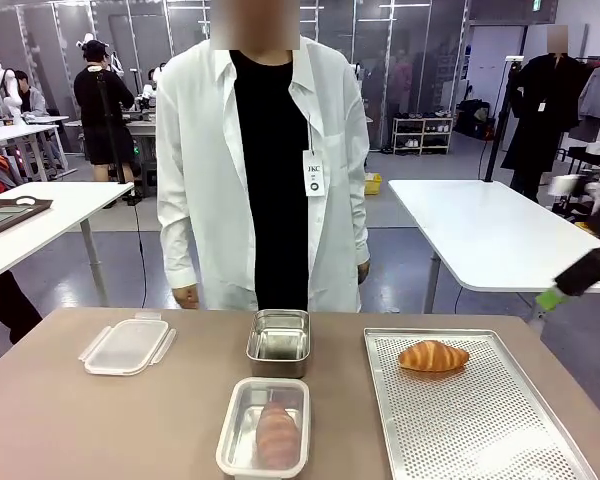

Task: Place the bread into the airtight container.
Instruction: Pick up a Butter Roll and place it into an empty Airtight Container.

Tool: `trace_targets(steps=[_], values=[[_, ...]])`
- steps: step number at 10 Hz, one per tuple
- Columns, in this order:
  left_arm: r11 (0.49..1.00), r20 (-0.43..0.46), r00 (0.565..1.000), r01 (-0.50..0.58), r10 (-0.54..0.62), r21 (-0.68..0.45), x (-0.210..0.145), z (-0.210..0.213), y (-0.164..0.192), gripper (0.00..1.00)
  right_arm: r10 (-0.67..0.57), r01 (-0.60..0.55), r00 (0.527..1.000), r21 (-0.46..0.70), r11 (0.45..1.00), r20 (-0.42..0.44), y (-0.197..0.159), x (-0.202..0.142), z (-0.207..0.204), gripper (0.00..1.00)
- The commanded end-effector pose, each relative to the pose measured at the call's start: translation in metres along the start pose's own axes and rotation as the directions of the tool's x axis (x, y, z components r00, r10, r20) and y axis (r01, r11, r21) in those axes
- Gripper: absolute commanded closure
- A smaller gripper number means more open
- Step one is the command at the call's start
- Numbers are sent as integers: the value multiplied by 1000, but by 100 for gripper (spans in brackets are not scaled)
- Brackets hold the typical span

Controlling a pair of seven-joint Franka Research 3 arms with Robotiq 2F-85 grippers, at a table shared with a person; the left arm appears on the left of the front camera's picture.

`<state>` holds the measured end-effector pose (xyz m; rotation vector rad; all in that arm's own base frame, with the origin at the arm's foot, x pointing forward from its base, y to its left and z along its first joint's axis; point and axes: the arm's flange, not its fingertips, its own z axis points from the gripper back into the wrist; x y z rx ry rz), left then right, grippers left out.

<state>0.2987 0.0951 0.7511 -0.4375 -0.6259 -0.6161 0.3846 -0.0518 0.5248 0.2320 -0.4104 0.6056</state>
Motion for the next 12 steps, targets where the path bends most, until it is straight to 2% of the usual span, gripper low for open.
trace_targets(steps=[1,2,3,4,6,7,9,10,11,12], values=[[1000,-2,1000,18,-18,-8,0,1,0,0,228,-231,973,-83,969,-47,-1,27,-30,0],[1000,-2,1000,18,-18,-8,0,1,0,0,359,-370,927,-100,924,-107,5,43,-46,0],[1000,-2,1000,18,-18,-8,0,1,0,0,472,-487,866,-63,871,-163,8,57,-64,0],[1000,-2,1000,18,-18,-8,0,1,0,0,619,-634,756,-3,773,-215,10,64,-81,0],[1000,-2,1000,18,-18,-8,0,1,0,0,773,-787,580,69,613,-256,7,76,-117,0],[1000,-2,1000,18,-18,-8,0,1,0,0,807,-805,525,152,574,-271,5,78,-132,0],[1000,-2,1000,18,-18,-8,0,1,0,0,813,-809,526,148,569,-252,5,76,-154,0],[1000,-2,1000,18,-18,-8,0,1,0,0,748,-765,619,31,643,-239,4,73,-151,0],[1000,-2,1000,18,-18,-8,0,1,0,0,809,-798,527,176,577,-261,11,74,-152,0],[1000,-2,1000,18,-18,-8,0,1,0,0,809,-798,527,176,577,-261,11,74,-152,0]])
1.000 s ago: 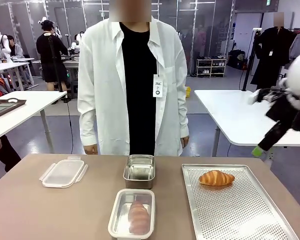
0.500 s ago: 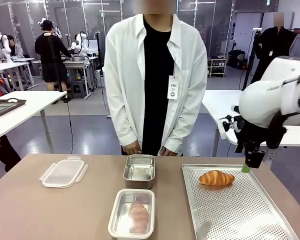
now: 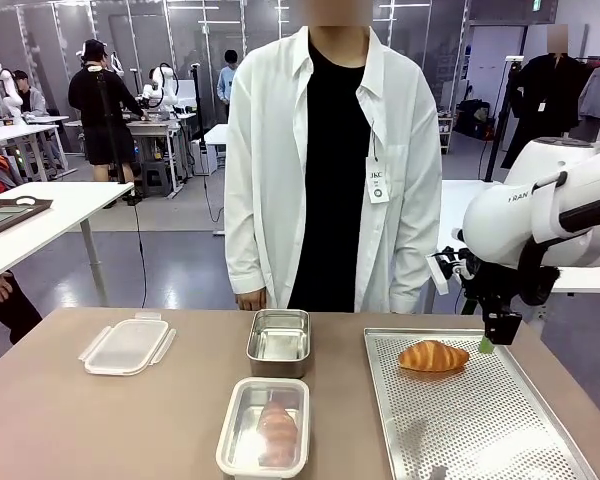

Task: Place the bread into the airtight container.
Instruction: Pick up a Butter Roll and place it into an empty Airtight Container.

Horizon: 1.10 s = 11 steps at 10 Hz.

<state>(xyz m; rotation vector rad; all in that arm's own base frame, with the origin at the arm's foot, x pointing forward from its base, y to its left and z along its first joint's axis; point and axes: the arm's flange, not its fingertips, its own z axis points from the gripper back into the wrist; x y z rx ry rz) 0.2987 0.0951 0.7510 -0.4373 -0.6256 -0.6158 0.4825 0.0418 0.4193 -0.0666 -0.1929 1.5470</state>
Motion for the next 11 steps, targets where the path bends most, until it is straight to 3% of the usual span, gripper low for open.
trace_targets(steps=[1,4,6,8,11], values=[[1000,-2,1000,18,-18,-8,0,1,0,0,21,-21,1000,27,999,-7,3,2,3,0],[1000,-2,1000,18,-18,-8,0,1,0,0,9,-9,1000,20,1000,-2,3,4,-2,0],[1000,-2,1000,18,-18,-8,0,1,0,0,31,-32,997,7,999,68,-9,9,-14,0],[1000,-2,1000,18,-18,-8,0,1,0,0,44,-44,999,3,999,18,-22,19,-32,0],[1000,-2,1000,18,-18,-8,0,1,0,0,55,-55,998,13,998,34,-47,32,-56,0]])
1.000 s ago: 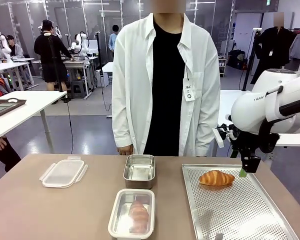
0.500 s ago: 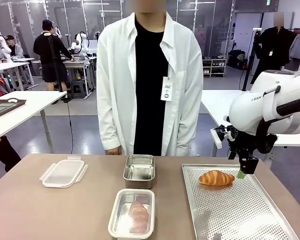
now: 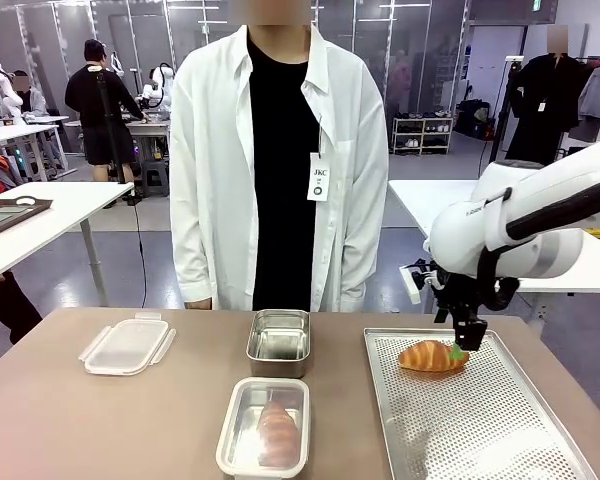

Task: Place the bread into the airtight container.
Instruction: Pick up a Butter Roll and place it into an empty Airtight Container.

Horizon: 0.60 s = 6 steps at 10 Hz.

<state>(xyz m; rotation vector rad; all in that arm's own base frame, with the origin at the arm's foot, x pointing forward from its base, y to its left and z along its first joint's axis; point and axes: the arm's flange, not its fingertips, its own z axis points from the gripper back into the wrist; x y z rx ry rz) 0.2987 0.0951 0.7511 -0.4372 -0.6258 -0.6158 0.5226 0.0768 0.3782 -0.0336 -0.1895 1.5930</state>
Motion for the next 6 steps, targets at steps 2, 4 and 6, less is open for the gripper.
trace_targets(steps=[2,4,6], values=[[1000,-2,1000,18,-18,-8,0,1,0,0,-13,13,1000,14,1000,4,-33,0,-19,0],[1000,-2,1000,18,-18,-8,0,1,0,0,-38,38,999,51,998,-7,-49,-2,-35,0],[1000,-2,1000,18,-18,-8,0,1,0,0,-64,64,998,109,992,2,-59,-5,-50,0]])
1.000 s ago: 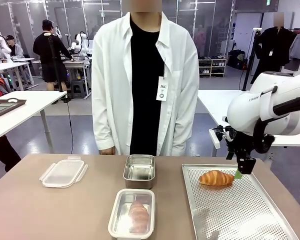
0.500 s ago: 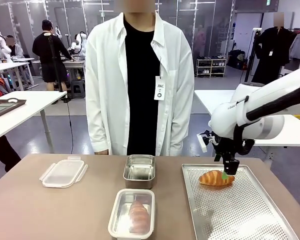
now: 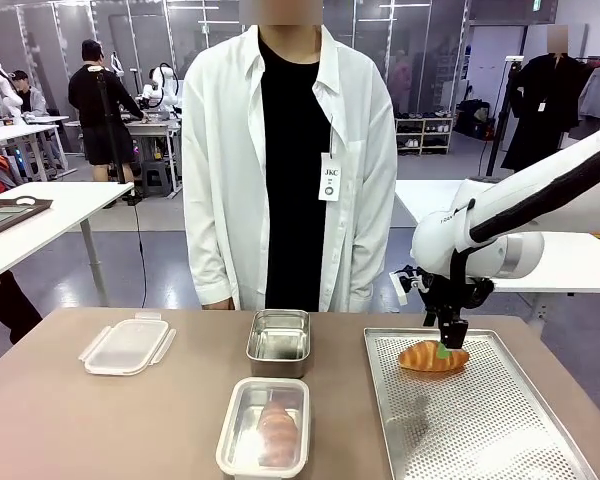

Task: Place the bread into the airtight container.
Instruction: Pick up a Butter Roll and place it into an empty Airtight Container.

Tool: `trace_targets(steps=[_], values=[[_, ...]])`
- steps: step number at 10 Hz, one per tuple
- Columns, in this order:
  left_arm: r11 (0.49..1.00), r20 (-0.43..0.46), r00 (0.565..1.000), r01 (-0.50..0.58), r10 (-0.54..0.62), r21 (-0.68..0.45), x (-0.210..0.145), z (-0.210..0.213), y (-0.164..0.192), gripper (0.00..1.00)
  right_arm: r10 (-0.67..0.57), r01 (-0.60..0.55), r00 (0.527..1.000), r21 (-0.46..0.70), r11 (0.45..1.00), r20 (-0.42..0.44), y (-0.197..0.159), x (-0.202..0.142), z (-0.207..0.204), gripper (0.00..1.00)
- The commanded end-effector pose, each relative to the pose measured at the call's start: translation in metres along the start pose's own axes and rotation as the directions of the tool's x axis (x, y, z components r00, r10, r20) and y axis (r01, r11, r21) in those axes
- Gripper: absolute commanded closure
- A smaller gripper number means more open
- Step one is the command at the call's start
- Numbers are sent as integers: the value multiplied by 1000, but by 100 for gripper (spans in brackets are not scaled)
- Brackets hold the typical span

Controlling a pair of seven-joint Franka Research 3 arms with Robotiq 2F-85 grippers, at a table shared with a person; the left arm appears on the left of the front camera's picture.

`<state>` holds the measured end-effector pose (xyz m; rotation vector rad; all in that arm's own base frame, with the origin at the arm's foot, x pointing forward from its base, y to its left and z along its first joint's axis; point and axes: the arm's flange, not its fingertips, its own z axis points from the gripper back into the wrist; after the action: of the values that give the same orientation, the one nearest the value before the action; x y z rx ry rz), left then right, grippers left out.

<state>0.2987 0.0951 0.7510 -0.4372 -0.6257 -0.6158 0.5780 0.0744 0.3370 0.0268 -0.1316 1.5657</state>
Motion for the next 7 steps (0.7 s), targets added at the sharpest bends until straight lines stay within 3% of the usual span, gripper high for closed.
trace_targets(steps=[1,7], values=[[1000,-2,1000,18,-18,-8,0,1,0,0,-57,57,998,66,996,-4,-14,3,-8,0],[1000,-2,1000,18,-18,-8,0,1,0,0,-130,137,989,99,986,-74,-29,2,-46,0]])
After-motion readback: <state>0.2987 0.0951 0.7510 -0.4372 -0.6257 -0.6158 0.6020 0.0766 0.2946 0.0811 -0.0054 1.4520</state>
